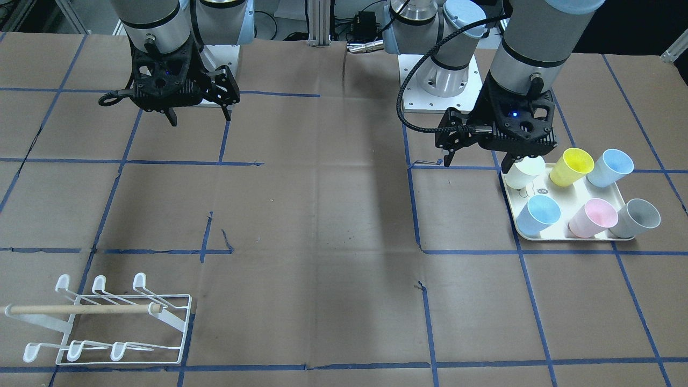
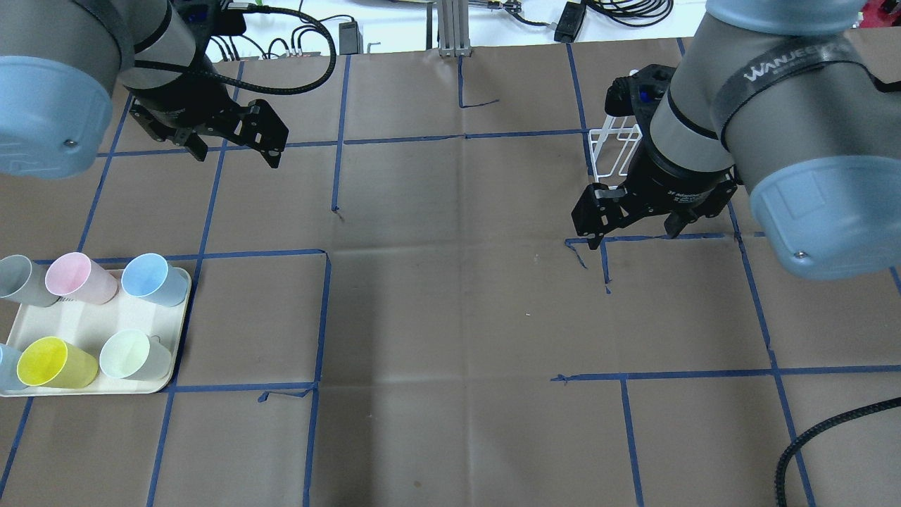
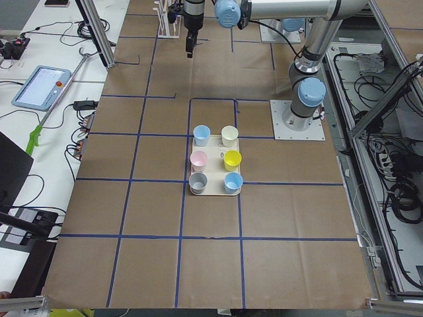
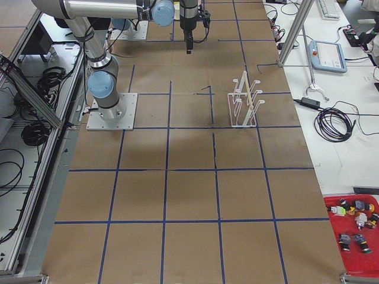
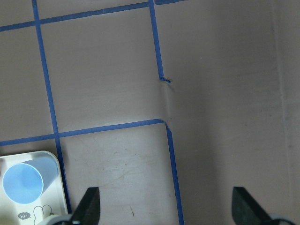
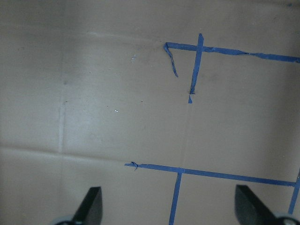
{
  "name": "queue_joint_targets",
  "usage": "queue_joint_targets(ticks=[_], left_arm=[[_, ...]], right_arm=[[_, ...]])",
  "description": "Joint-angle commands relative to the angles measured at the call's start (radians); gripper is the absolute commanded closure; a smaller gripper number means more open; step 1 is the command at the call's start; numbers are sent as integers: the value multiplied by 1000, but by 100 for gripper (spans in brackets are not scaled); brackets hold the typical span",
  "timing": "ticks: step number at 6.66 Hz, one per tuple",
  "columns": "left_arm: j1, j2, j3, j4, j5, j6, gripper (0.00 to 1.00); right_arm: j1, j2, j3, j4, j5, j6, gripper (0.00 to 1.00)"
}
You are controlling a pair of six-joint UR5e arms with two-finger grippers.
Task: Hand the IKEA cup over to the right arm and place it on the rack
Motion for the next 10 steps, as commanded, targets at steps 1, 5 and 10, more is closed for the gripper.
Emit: queue_joint_targets(ticks=[1,5,10], left_arm=[[0,0,1,0,0,-1,0],[0,0,-1,0,0,-2,0],[125,32,-75,12,-5,66,0]], right_arm=[[0,0,0,0,0,1,0],[0,1,-1,0,2,1,0],[0,1,2,-2,0,1,0]])
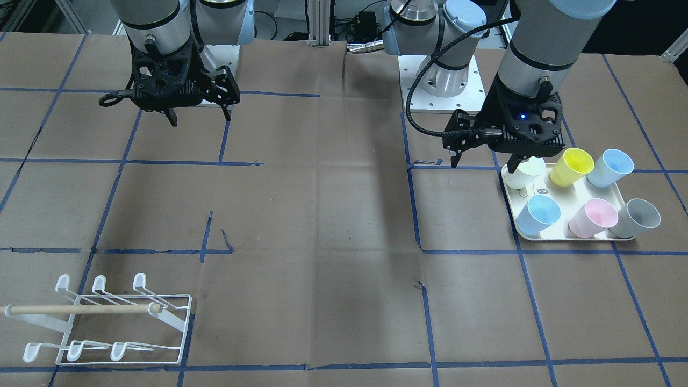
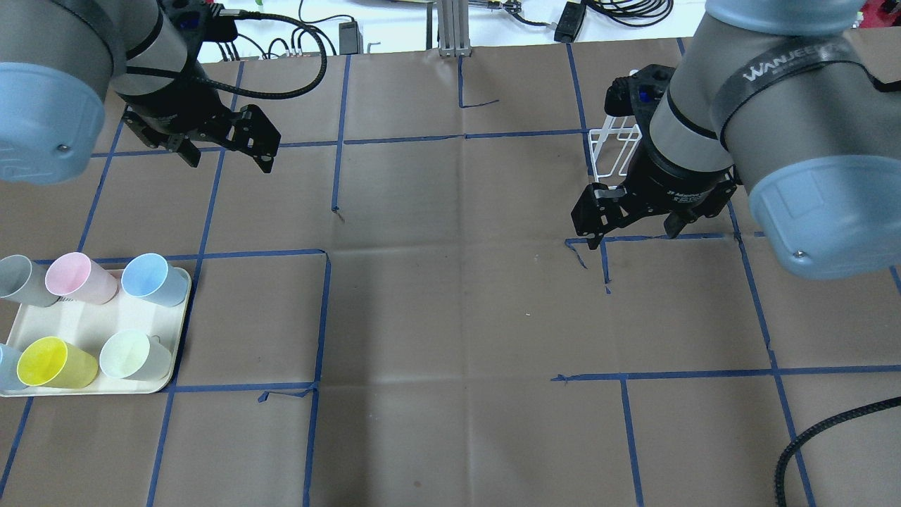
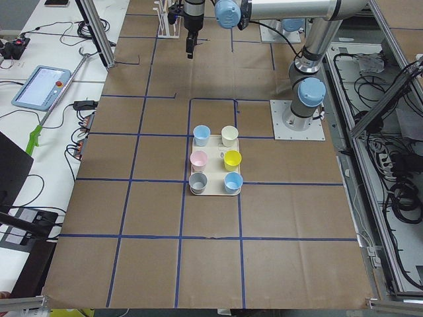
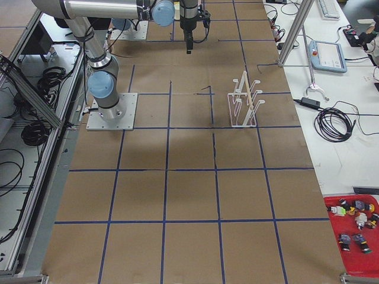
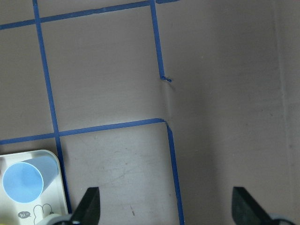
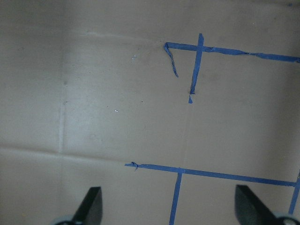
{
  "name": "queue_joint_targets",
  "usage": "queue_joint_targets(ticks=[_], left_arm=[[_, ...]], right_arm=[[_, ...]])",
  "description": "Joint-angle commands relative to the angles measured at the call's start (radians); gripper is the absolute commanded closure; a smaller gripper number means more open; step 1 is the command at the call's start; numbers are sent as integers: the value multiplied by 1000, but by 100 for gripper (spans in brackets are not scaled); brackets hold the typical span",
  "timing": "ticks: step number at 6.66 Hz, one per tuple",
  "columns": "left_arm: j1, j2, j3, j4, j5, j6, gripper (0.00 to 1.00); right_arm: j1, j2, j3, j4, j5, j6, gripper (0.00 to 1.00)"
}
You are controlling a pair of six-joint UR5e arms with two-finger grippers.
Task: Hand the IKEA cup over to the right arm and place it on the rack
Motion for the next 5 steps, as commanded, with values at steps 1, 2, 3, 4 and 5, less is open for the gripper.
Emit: queue_joint_targets(ticks=[1,2,3,4,5], left_arm=[[157,51,-80,6,-4,111,0],[209,71,-133,11,-6,138,0],[264,86,-166,29,-4,215,0],[344,87,-195,47,-10,253,0],[420,81,-232,88,-12,312,1]], right_arm=[[0,2,1,-1,1,0,0],[0,12,0,1,1,0,0],[0,14,-2,1,1,0,0],[0,12,-2,1,1,0,0],[0,14,-2,1,1,0,0]])
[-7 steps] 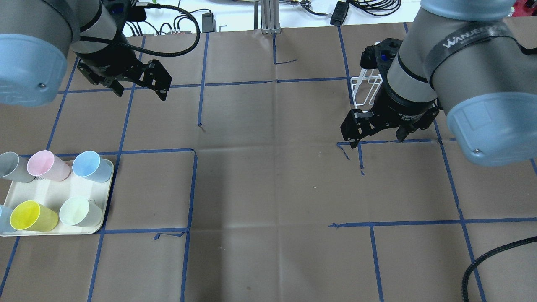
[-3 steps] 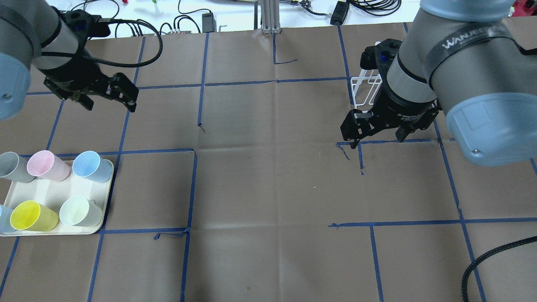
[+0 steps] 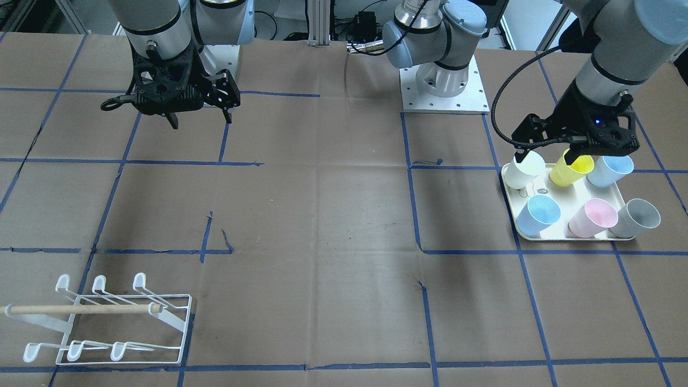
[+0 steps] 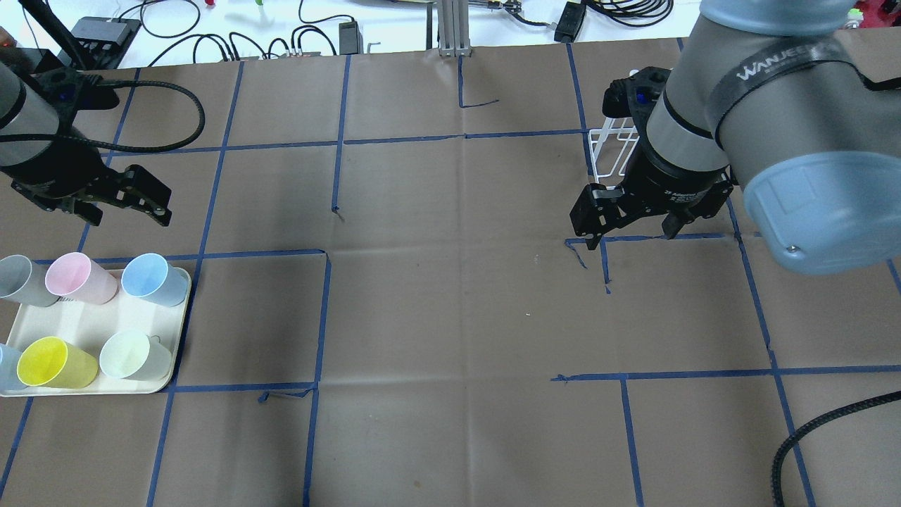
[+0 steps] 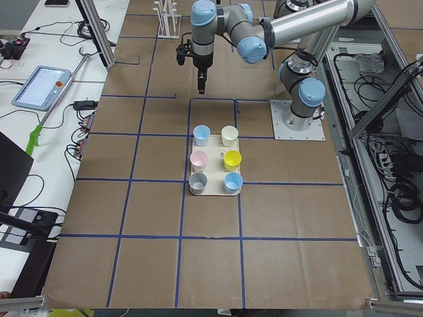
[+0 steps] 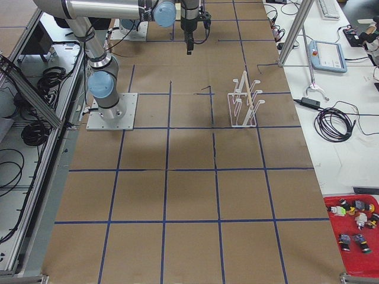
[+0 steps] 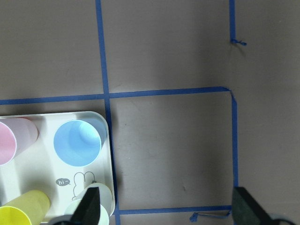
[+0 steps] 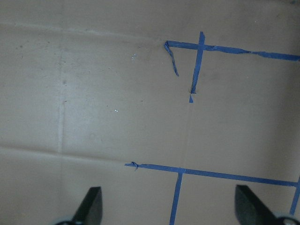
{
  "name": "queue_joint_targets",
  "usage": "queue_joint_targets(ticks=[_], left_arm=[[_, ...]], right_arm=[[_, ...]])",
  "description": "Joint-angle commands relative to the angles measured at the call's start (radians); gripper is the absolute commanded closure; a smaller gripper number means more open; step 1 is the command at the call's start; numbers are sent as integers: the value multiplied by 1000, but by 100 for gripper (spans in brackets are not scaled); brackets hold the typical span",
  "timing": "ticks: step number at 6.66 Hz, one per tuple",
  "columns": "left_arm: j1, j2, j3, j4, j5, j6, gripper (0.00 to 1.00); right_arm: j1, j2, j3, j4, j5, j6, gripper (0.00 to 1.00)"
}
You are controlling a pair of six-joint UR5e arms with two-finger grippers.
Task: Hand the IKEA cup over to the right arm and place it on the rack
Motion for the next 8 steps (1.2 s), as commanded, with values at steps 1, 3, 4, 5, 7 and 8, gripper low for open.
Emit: queue_joint_targets(ticks=[1,3,4,5,7,8], left_arm=[[121,-8,-86,102,-3,112,1],[115,-54,-94,162,-8,114,1],[112,-95,-92,182,-44,112,1],[106,-138,-92,232,-52,109,1],[44,-206,-94,309,-40,91,1],[36,-233,-98,319,-40,82,1]], right_arm=[[0,0,0,0,0,0,0],[0,1,0,0,0,0,0],[0,1,0,0,0,0,0],[0,1,0,0,0,0,0],[0,1,-2,0,0,0,0],[0,3,-2,0,0,0,0]])
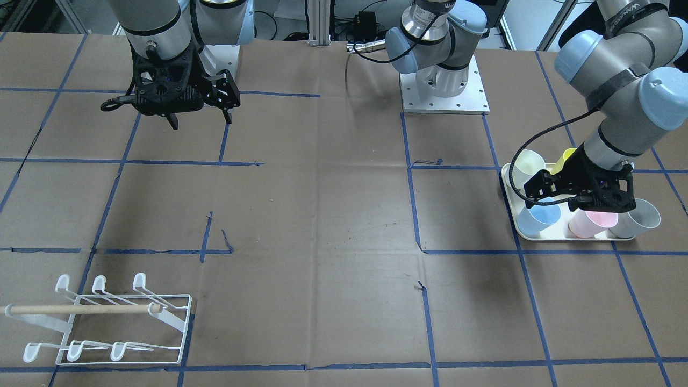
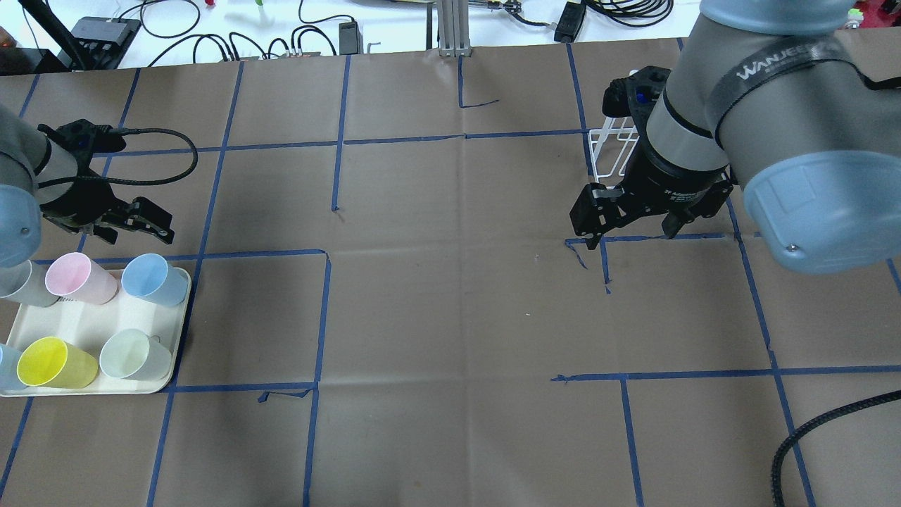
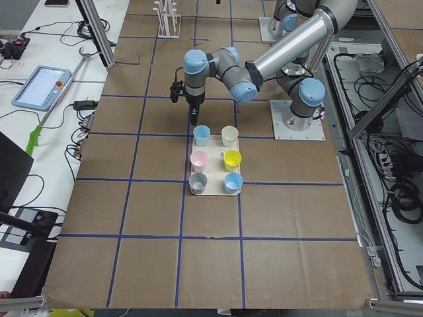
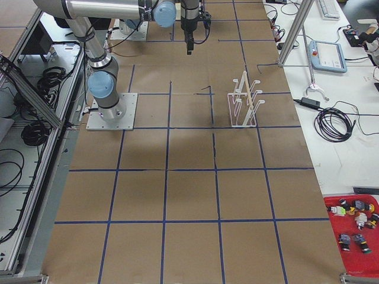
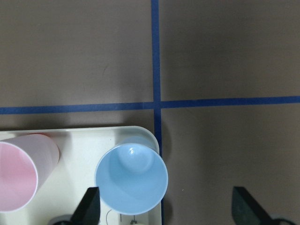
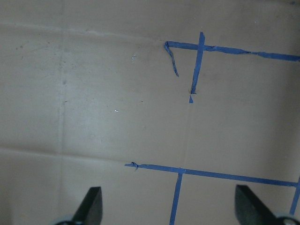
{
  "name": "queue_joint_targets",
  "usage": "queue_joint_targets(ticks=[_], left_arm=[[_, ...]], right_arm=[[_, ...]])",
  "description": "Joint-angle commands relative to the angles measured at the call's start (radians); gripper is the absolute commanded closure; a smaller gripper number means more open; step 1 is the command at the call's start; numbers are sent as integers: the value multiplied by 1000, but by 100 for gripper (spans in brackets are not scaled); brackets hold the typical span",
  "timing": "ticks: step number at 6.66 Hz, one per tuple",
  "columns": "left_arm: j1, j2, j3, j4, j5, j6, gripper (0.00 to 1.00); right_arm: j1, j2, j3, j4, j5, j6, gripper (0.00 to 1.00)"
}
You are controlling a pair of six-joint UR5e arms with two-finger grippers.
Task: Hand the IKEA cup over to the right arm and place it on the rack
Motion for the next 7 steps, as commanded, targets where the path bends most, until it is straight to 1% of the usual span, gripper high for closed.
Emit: queue_joint_targets(ticks=[1,3,5,6,7], left_arm=[[-17,-48,-6,23,5,-4,1],[-14,-57,-25,18,9,-9,1],[-8,-57,-78,52,12,-20,1],[-2,-60,-87,55,55,-35,1],[-2,-60,-89,55,72,-38,1]], right_arm=[[0,1,-2,0,0,0,0],[0,4,-3,0,0,0,0],[0,4,-3,0,0,0,0],[0,6,-3,0,0,0,0],[0,6,-3,0,0,0,0]])
